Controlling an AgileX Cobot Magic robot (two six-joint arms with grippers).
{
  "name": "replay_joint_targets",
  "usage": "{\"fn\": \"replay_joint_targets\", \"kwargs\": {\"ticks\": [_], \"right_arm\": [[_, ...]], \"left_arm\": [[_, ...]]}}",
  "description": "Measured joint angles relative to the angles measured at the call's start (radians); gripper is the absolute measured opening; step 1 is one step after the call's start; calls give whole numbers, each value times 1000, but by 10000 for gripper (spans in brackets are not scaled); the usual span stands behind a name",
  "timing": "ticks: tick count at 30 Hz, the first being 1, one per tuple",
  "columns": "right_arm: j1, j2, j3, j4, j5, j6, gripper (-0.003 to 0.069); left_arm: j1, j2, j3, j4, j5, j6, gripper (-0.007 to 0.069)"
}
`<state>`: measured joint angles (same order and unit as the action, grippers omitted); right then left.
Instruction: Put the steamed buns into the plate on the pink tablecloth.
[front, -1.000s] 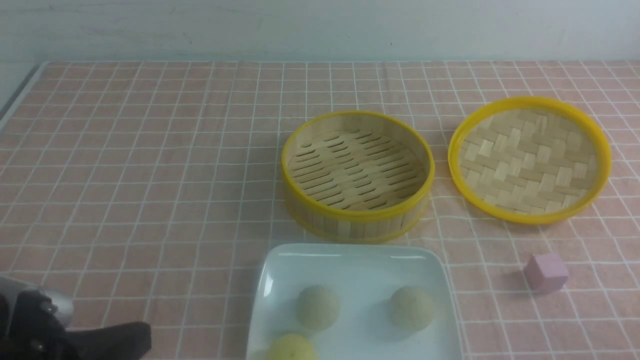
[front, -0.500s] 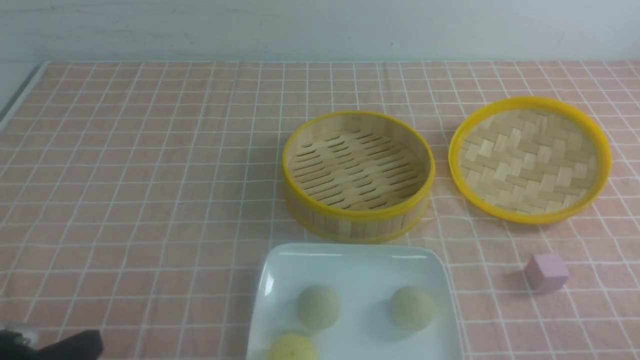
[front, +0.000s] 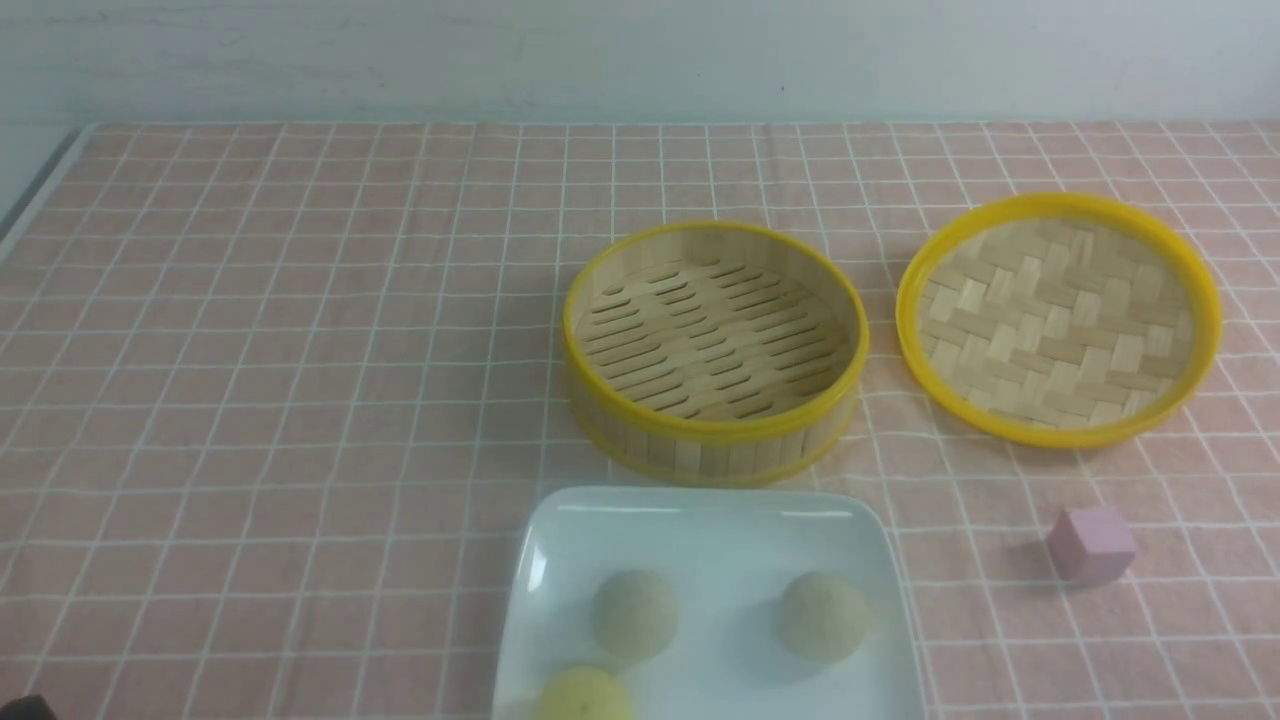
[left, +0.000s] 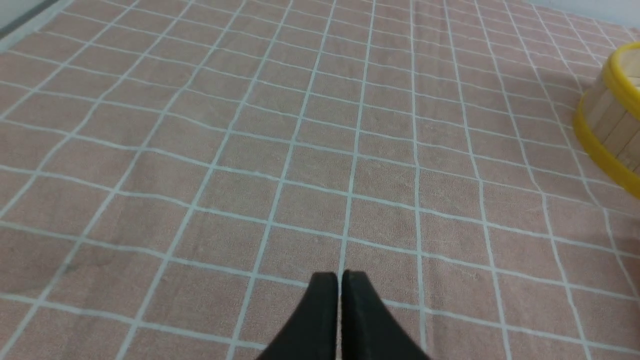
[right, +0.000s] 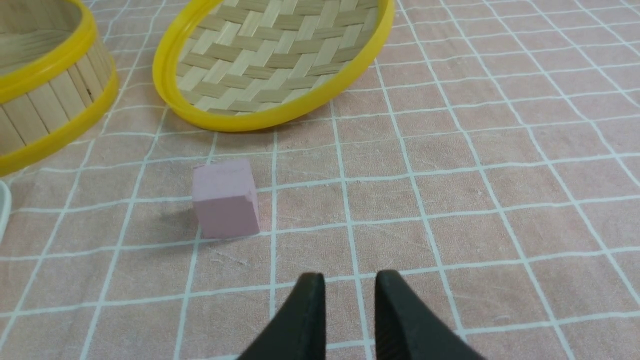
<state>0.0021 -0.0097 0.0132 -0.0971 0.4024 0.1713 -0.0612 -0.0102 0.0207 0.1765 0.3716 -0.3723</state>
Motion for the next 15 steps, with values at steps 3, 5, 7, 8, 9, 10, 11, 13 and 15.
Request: {"fn": "replay_joint_targets", "kwargs": {"ticks": [3,5,7,8,9,10,11,13,15], "right_arm": [[0,0,0,0,0,1,136],[0,0,0,0,0,1,136],[0,0,0,0,0,2,139],[0,0,0,0,0,2,141],[0,0,0,0,0,2,143],[0,0,0,0,0,2,144],[0,0,0,0,0,2,146],[0,0,0,0,0,2,149],[0,0,0,0,0,2,151]], "left_arm": [[0,0,0,0,1,0,41],[0,0,0,0,1,0,44],[0,0,0,0,1,0,48],[0,0,0,0,2,0,49],[0,0,0,0,2,0,50],[0,0,0,0,2,0,51],[0,0,0,0,2,0,51],[0,0,0,0,2,0,52],[0,0,0,0,2,0,55]]}}
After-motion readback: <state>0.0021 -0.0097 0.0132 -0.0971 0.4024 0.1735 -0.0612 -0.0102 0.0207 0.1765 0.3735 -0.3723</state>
